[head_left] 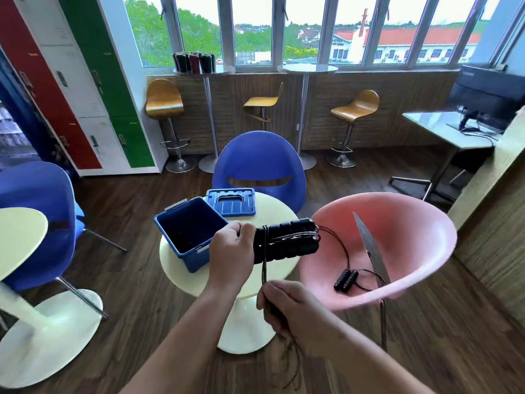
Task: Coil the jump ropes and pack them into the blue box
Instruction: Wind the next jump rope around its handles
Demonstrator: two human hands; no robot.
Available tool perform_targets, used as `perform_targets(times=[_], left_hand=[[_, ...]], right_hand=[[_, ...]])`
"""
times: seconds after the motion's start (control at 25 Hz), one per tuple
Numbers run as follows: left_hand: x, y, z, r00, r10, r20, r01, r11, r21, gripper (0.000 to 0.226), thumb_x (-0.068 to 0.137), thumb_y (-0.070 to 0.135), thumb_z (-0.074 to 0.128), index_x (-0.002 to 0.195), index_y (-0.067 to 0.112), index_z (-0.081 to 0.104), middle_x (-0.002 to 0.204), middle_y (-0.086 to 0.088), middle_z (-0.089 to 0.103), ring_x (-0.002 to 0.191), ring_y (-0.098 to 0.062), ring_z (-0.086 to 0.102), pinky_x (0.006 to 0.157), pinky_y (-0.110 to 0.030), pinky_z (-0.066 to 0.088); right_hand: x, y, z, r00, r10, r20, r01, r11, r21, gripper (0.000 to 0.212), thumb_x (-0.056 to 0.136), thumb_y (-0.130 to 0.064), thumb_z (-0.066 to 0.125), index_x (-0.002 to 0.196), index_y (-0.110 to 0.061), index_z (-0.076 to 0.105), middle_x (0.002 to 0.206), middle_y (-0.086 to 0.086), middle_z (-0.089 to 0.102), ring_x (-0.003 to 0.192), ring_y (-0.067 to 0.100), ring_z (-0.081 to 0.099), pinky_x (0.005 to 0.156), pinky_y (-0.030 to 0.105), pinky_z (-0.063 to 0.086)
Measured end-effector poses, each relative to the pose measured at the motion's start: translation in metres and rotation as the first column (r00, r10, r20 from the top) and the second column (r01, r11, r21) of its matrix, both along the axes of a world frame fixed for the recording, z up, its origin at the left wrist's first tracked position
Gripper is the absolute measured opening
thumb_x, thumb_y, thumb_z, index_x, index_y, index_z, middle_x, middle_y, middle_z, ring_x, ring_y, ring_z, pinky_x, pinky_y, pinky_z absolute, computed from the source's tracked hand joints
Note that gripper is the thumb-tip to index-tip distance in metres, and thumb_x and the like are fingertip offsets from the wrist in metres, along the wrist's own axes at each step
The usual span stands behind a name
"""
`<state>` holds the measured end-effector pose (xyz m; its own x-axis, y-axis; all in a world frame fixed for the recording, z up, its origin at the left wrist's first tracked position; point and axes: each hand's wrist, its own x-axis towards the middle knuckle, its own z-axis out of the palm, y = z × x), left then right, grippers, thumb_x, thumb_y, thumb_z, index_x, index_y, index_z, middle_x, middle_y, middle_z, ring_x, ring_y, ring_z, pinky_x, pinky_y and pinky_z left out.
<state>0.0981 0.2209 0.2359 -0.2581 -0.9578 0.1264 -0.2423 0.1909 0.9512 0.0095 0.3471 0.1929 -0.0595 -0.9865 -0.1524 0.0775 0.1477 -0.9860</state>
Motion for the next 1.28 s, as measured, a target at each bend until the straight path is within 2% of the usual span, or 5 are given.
perform_targets(times=[0.16,0.28,0.56,0.92,1.28], left_hand=[[0.005,0.013,0.017,0.978,-0.141,-0.151,0.164,0.975,0.148,0.025,0.091,0.023,0.05,0.068,0.013,0.051,0.058,-0.003,0.039,0.052,-0.017,0.038,0.044,-0.026,0.03],[0.016,0.024,0.018,0.943,-0.33,-0.044,0.333,0.933,0.133,0.032,0.093,0.02,0.052,0.063,0.01,0.05,0.055,0.002,0.044,0.048,-0.012,0.044,0.043,-0.023,0.036],[0.03,0.025,-0.002,0.842,-0.358,0.403,0.425,0.901,-0.088,0.031,0.085,0.04,0.047,0.063,0.019,0.053,0.055,0.003,0.052,0.054,-0.01,0.049,0.053,-0.037,0.04],[0.008,-0.01,-0.001,0.972,0.116,0.205,-0.052,0.955,-0.293,0.042,0.097,0.027,0.054,0.058,0.012,0.047,0.05,-0.001,0.051,0.055,-0.024,0.054,0.055,-0.037,0.041],[-0.002,-0.009,0.012,0.998,-0.036,-0.056,0.037,0.999,0.03,0.045,0.09,0.037,0.052,0.065,0.0,0.05,0.054,-0.009,0.046,0.054,-0.023,0.045,0.051,-0.039,0.039]], right_hand=[[-0.039,0.0,-0.004,0.981,0.178,-0.075,-0.17,0.98,0.102,0.062,0.08,-0.065,0.072,0.07,-0.005,0.058,0.054,-0.006,0.047,0.047,0.008,0.042,0.05,0.018,0.045],[-0.085,-0.014,0.017,0.954,0.105,-0.282,-0.031,0.966,0.257,0.034,0.091,-0.021,0.074,0.068,-0.003,0.057,0.066,-0.008,0.056,0.062,0.005,0.053,0.071,0.029,0.052],[-0.078,-0.047,0.117,0.338,0.33,-0.881,-0.221,0.938,0.267,0.025,0.082,-0.034,0.079,0.068,-0.015,0.07,0.055,-0.003,0.055,0.041,0.004,0.048,0.046,0.02,0.041],[-0.005,-0.023,0.055,0.929,-0.196,-0.315,0.205,0.979,-0.004,0.029,0.106,-0.014,0.043,0.082,-0.007,0.058,0.056,0.011,0.067,0.044,0.025,0.058,0.045,0.026,0.047],[-0.027,-0.011,0.006,0.997,-0.025,-0.077,0.03,0.998,0.055,0.045,0.095,-0.051,0.06,0.074,-0.011,0.067,0.062,0.002,0.057,0.054,0.01,0.055,0.055,0.025,0.052]])
